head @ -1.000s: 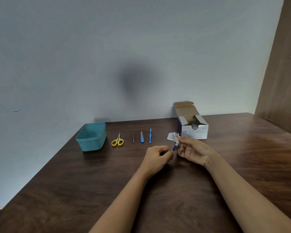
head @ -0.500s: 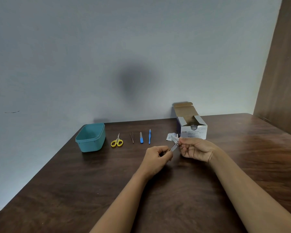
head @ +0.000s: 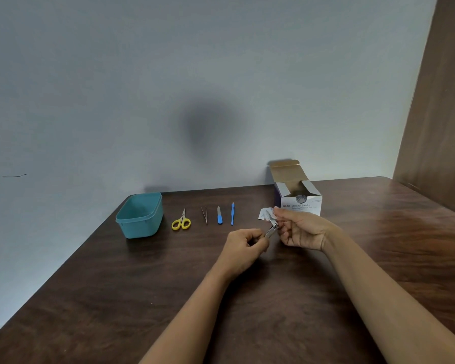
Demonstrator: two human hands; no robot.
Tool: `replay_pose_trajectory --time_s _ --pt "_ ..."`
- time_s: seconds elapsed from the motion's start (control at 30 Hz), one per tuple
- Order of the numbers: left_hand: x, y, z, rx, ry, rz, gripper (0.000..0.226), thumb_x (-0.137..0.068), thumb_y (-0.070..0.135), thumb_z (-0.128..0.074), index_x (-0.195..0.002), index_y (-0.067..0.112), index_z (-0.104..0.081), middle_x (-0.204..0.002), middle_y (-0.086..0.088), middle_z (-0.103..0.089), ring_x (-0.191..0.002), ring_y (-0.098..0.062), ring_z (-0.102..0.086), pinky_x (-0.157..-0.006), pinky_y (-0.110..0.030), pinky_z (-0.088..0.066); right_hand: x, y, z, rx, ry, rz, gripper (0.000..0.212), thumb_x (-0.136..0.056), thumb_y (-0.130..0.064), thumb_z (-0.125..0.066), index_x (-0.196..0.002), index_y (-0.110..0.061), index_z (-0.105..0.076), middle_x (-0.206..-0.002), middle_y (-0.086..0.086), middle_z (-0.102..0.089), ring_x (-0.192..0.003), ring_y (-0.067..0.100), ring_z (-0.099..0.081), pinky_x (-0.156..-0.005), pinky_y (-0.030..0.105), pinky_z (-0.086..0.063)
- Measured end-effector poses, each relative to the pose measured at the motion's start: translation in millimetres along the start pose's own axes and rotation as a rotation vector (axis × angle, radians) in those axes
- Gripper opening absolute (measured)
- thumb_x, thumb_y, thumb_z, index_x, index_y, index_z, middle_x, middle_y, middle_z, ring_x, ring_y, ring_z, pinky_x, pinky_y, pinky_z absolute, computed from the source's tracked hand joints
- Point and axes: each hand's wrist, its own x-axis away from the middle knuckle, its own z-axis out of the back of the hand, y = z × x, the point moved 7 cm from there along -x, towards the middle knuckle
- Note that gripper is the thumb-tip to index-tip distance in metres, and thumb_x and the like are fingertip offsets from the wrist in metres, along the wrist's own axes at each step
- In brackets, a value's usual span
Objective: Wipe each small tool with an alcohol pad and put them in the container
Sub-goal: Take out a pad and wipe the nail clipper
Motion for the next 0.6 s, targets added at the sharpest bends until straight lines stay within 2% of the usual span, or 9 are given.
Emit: replay_pose_trajectory --time_s 0.13,0.2,0.3,0.37,0.43,0.53,0.6 --pt "0 0 0 -0.006 -0.012 0.006 0.025 -0.088 0.013 -0.057 -0.063 0.006 -0.059 -0.052 0.008 -0.043 -0.048 -0.001 -0.036 -0.049 -0.01 -0.03 0 -5 -1 0.124 0.024 0.09 0.008 -0.08 -0.014 -0.072 -0.074 -0.01 -0.069 -0.06 -0.002 -0.053 -0.052 0.004 -0.039 -0.049 0.014 -0.035" --pt "0 -1 0 -0.012 -0.013 0.012 0.026 -0.088 0.013 -0.057 -0.063 0.008 -0.06 -0.052 0.008 -0.044 -0.048 -0.001 -0.037 -0.049 -0.01 -0.03 1 -10 -2 0.212 0.051 0.171 0.013 -0.079 -0.011 -0.073 -0.066 -0.013 -0.073 -0.061 -0.003 -0.055 -0.053 0.003 -0.039 -0.049 0.013 -0.033" --pt "-2 -5 1 -0.021 0.009 0.033 0.027 -0.089 0.017 -0.057 -0.062 0.015 -0.062 -0.056 0.007 -0.053 -0.054 0.001 -0.044 -0.055 -0.012 -0.035 6 -22 -6 0.265 0.085 0.336 0.011 -0.081 -0.009 -0.072 -0.071 -0.014 -0.075 -0.065 -0.004 -0.067 -0.054 0.0 -0.052 -0.05 0.011 -0.034" --pt "-4 -9 6 0.018 0.074 0.057 0.027 -0.087 0.018 -0.057 -0.062 0.014 -0.064 -0.061 0.002 -0.059 -0.06 -0.002 -0.051 -0.062 -0.018 -0.041 10 -29 -9 0.252 0.122 0.459 0.006 -0.082 -0.01 -0.071 -0.077 -0.012 -0.074 -0.067 -0.007 -0.07 -0.056 -0.004 -0.058 -0.051 0.008 -0.039" --pt "-4 -11 11 0.077 0.135 0.074 0.025 -0.088 0.017 -0.057 -0.065 0.011 -0.067 -0.065 -0.002 -0.063 -0.063 -0.002 -0.055 -0.065 -0.019 -0.044 10 -32 -7 0.218 0.194 0.556 0.004 -0.081 -0.011 -0.071 -0.079 -0.012 -0.074 -0.067 -0.008 -0.069 -0.054 -0.006 -0.056 -0.053 0.006 -0.04" --pt "-2 -10 14 0.115 0.177 0.079 0.025 -0.089 0.015 -0.057 -0.069 0.009 -0.069 -0.067 -0.002 -0.065 -0.062 0.001 -0.055 -0.063 -0.011 -0.044 8 -29 -8 0.164 0.284 0.607 0.005 -0.079 -0.013 -0.074 -0.079 -0.008 -0.074 -0.07 -0.001 -0.069 -0.058 -0.002 -0.057 -0.059 0.01 -0.043" --pt "-2 -12 17 0.113 0.208 0.092 0.024 -0.089 0.017 -0.057 -0.069 0.012 -0.07 -0.068 -0.001 -0.066 -0.063 -0.001 -0.056 -0.062 -0.012 -0.044 5 -25 -7 0.083 0.321 0.603 0.004 -0.078 -0.013 -0.075 -0.077 -0.009 -0.075 -0.069 0.002 -0.069 -0.062 0.004 -0.058 -0.06 0.013 -0.045"
